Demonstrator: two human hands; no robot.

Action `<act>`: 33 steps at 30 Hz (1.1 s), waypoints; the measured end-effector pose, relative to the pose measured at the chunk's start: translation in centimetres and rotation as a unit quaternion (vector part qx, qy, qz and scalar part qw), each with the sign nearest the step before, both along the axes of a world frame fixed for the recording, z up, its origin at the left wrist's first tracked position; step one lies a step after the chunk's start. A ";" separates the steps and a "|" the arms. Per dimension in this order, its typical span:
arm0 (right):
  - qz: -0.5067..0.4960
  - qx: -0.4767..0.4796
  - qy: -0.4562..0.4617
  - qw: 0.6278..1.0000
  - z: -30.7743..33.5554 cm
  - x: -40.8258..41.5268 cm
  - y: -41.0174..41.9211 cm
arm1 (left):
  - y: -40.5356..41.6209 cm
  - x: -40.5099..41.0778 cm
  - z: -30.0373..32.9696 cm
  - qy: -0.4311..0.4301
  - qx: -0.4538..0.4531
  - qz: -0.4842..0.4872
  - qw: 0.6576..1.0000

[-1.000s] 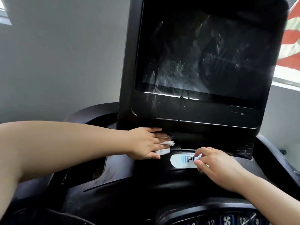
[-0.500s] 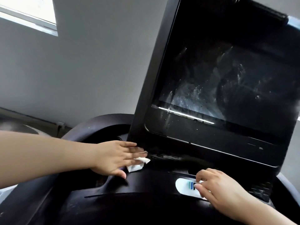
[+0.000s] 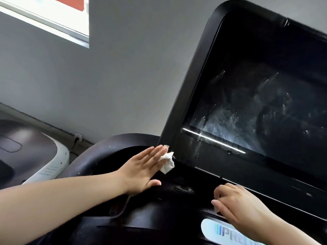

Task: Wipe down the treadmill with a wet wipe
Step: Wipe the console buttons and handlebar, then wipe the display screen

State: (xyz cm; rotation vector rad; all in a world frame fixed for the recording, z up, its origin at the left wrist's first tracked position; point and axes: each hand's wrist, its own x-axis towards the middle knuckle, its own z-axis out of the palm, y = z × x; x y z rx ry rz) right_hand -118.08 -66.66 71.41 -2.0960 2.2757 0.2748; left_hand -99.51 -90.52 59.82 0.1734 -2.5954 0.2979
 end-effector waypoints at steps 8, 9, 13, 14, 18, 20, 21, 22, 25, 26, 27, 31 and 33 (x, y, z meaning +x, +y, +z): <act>0.064 -0.134 0.087 0.985 0.4 -0.8 -2.3 | -1.6 -2.3 7.0 -0.021 0.054 -0.001 0.998; 0.075 -0.144 0.091 0.983 0.6 -0.9 -2.9 | -1.8 -2.7 7.8 -0.020 0.057 -0.004 0.998; 0.072 -0.189 0.084 0.976 3.2 -1.3 -5.7 | -3.1 -4.9 12.1 -0.021 0.123 0.016 0.992; 0.063 -0.190 0.072 0.977 4.2 -1.3 -6.6 | -3.5 -5.6 13.5 -0.021 0.140 0.025 0.990; 0.059 -0.245 0.066 0.965 8.8 -1.7 -9.9 | -5.5 -8.2 17.5 0.001 0.210 0.039 0.977; 0.055 -0.272 0.075 0.958 10.9 -2.0 -11.4 | -6.4 -9.1 18.9 0.009 0.220 0.039 0.975; 0.054 -0.284 0.087 0.953 12.0 -2.3 -12.2 | -6.9 -9.6 19.6 0.015 0.221 0.036 0.974; 0.051 -0.286 0.099 0.952 13.0 -2.5 -13.0 | -7.3 -10.1 20.4 0.019 0.228 0.032 0.973; 0.033 -0.271 0.114 0.955 16.1 -3.1 -15.5 | -8.4 -11.3 22.8 0.037 0.261 0.020 0.964; 0.027 -0.268 0.116 0.956 17.0 -3.3 -16.3 | -8.7 -11.7 23.6 0.047 0.269 0.014 0.962; 0.020 -0.269 0.115 0.956 17.9 -3.5 -17.1 | -9.0 -12.2 24.4 0.057 0.275 0.007 0.960; 0.003 -0.284 0.094 0.954 20.8 -4.4 -20.5 | -10.3 -14.1 27.2 0.092 0.292 -0.013 0.952; -0.007 -0.267 0.079 0.960 21.9 -4.7 -21.9 | -10.5 -14.5 28.5 0.079 0.282 0.005 0.956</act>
